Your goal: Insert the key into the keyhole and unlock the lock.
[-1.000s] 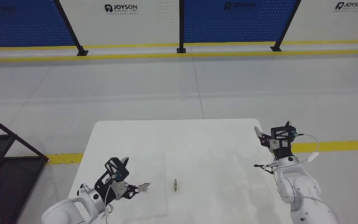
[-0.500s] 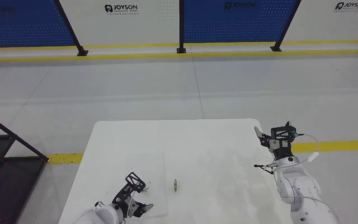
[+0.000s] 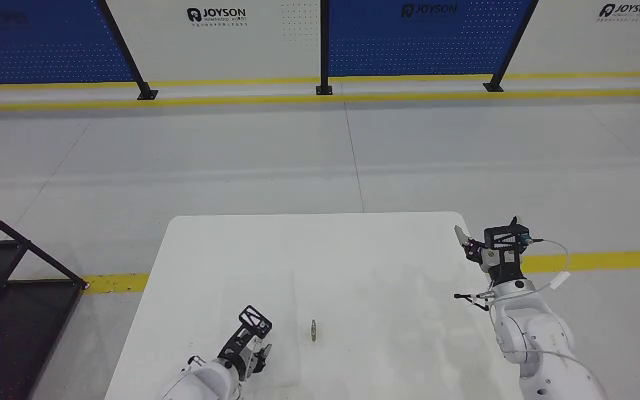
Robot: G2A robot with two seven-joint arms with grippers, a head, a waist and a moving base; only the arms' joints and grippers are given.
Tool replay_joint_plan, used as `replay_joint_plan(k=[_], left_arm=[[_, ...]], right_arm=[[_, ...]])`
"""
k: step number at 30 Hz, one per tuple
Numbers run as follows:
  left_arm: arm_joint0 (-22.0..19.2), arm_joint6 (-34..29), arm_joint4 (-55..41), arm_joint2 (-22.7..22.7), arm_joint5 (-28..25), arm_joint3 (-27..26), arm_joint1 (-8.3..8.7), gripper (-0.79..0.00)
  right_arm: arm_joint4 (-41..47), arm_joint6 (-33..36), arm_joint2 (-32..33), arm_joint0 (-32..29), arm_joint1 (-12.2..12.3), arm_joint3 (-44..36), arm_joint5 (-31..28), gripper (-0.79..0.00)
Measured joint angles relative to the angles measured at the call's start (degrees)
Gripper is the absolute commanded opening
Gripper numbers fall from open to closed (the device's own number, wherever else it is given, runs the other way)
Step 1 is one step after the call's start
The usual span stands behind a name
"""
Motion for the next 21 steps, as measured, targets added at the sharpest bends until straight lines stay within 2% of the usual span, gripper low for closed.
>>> replay_joint_plan(k=[18, 21], left_arm=[[-3.5, -0.2, 3.4, 3.2, 3.4, 4.0, -0.40, -0.486], [-3.9, -0.3, 3.5, 3.4, 3.5, 4.4, -0.43, -0.573]], right_arm=[[0.0, 0.0, 0.0, 0.0, 0.0, 0.0, 0.0, 0.000], [0.0, 0.0, 0.0, 0.0, 0.0, 0.0, 0.0, 0.000]])
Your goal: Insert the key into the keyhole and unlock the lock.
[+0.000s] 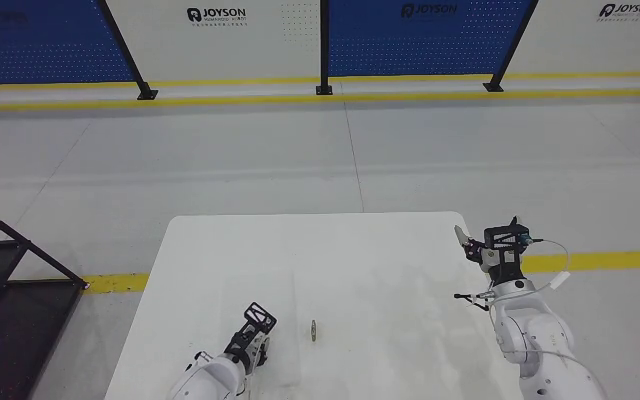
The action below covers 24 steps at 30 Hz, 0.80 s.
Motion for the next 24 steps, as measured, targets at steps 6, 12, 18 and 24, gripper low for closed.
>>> replay_joint_plan(k=[6, 12, 18, 24], left_arm=[[-0.4, -0.1, -0.1, 0.2, 0.0, 0.3, -0.03, -0.686], [0.2, 0.3, 0.0, -0.1, 0.1, -0.7, 0.06, -0.785], [0.7, 0.7, 0.0, -0.6, 0.0, -1.5, 0.16, -0.785], [1.4, 1.4, -0.6, -1.2, -0.1, -2.8, 0.26, -0.785]], right_arm=[[0.0, 0.0, 0.0, 0.0, 0.0, 0.0, 0.0, 0.000], [0.0, 0.0, 0.0, 0.0, 0.0, 0.0, 0.0, 0.000], [0.0, 0.0, 0.0, 0.0, 0.0, 0.0, 0.0, 0.000], [0.0, 0.0, 0.0, 0.0, 0.0, 0.0, 0.0, 0.000]])
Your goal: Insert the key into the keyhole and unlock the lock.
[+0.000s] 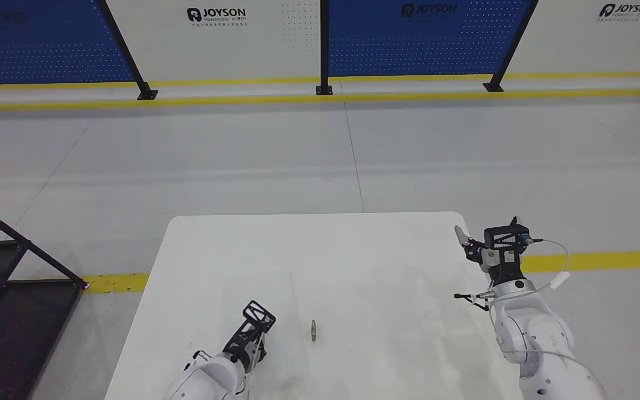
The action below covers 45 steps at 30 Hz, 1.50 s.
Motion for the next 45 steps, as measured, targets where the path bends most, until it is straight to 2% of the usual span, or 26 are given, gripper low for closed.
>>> replay_joint_plan(k=[19, 27, 36, 40, 45], left_arm=[[2.2, -0.1, -6.8, -4.8, -2.5, -2.2, 0.54, -0.785], [3.4, -0.8, -8.2, -6.4, -6.2, -2.6, 0.99, -0.785], [3.5, -1.2, -12.5, -9.6, -5.9, -3.4, 1.24, -0.785], [4.1, 0.9, -12.5, -10.4, -5.9, -4.6, 1.34, -0.785], [5.0, 7.1, -14.4, -13.0, -7.4, -9.7, 1.53, -0.785]], right_arm=[[0.0, 0.0, 0.0, 0.0, 0.0, 0.0, 0.0, 0.000], [0.0, 0.0, 0.0, 0.0, 0.0, 0.0, 0.0, 0.000], [0.0, 0.0, 0.0, 0.0, 0.0, 0.0, 0.0, 0.000], [0.0, 0.0, 0.0, 0.0, 0.0, 0.0, 0.0, 0.000], [0.0, 0.0, 0.0, 0.0, 0.0, 0.0, 0.0, 0.000]])
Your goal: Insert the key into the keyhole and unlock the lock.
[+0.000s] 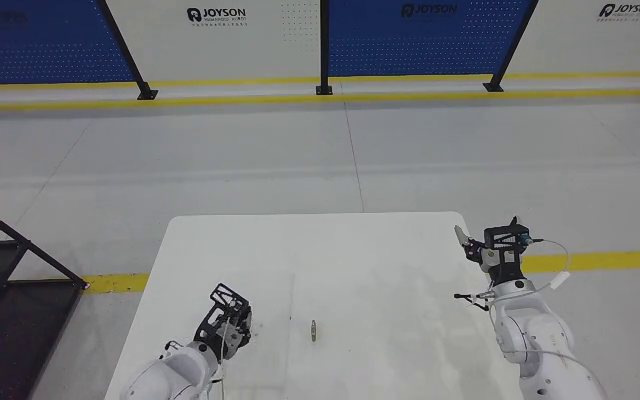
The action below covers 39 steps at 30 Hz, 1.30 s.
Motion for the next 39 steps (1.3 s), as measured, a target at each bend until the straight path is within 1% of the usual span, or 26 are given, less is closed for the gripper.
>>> replay_joint_plan(k=[3, 6, 8, 11, 15, 19, 20, 26, 29, 32, 37, 39], left_arm=[[0.4, 4.8, -2.6, -2.6, -1.9, -3.3, 0.15, -0.785], [0.7, 10.4, -5.5, -5.1, -4.1, -4.8, 0.27, -0.785], [0.8, 14.7, -7.7, -6.7, -6.7, -5.1, 0.33, -0.785], [0.6, 21.4, -10.8, -8.7, -10.5, -4.5, 0.38, -0.785], [0.8, 30.0, -14.3, -10.2, -14.9, -3.1, 0.34, -0.785], [1.0, 36.2, -16.2, -10.9, -20.0, -1.1, 0.37, -0.785], [1.0, 37.5, -16.7, -11.0, -21.3, -0.5, 0.38, -0.785], [1.0, 37.8, -16.7, -11.0, -21.6, -0.4, 0.39, -0.785], [1.0, 37.8, -16.7, -11.0, -21.6, -0.4, 0.39, -0.785], [1.0, 37.8, -16.7, -11.0, -21.6, -0.4, 0.39, -0.785], [1.0, 37.8, -16.7, -11.0, -21.6, -0.4, 0.39, -0.785], [1.0, 37.8, -16.7, -11.0, -21.6, -0.4, 0.39, -0.785]], right_arm=[[0.0, 0.0, 0.0, 0.0, 0.0, 0.0, 0.0, 0.000], [0.0, 0.0, 0.0, 0.0, 0.0, 0.0, 0.0, 0.000], [0.0, 0.0, 0.0, 0.0, 0.0, 0.0, 0.0, 0.000], [0.0, 0.0, 0.0, 0.0, 0.0, 0.0, 0.0, 0.000], [-0.5, 0.4, -0.6, -0.7, -0.1, -0.9, -0.4, 0.000], [-4.7, 0.8, -3.6, -4.6, -0.2, -5.6, -1.8, 0.000], [-6.1, 0.7, -4.9, -6.4, -0.2, -7.6, -3.1, 0.000], [-14.5, 0.3, -11.6, -15.2, 0.2, -16.1, -11.1, 0.000], [-17.7, 1.2, -15.2, -17.6, 0.3, -17.9, -15.5, 0.000], [-20.8, 3.2, -19.4, -18.0, 0.4, -17.9, -18.6, 0.000], [-21.8, 7.1, -26.9, -15.6, -0.2, -15.1, -20.2, 0.000], [-22.2, 9.0, -30.0, -13.7, -0.7, -13.2, -19.4, 0.000]])
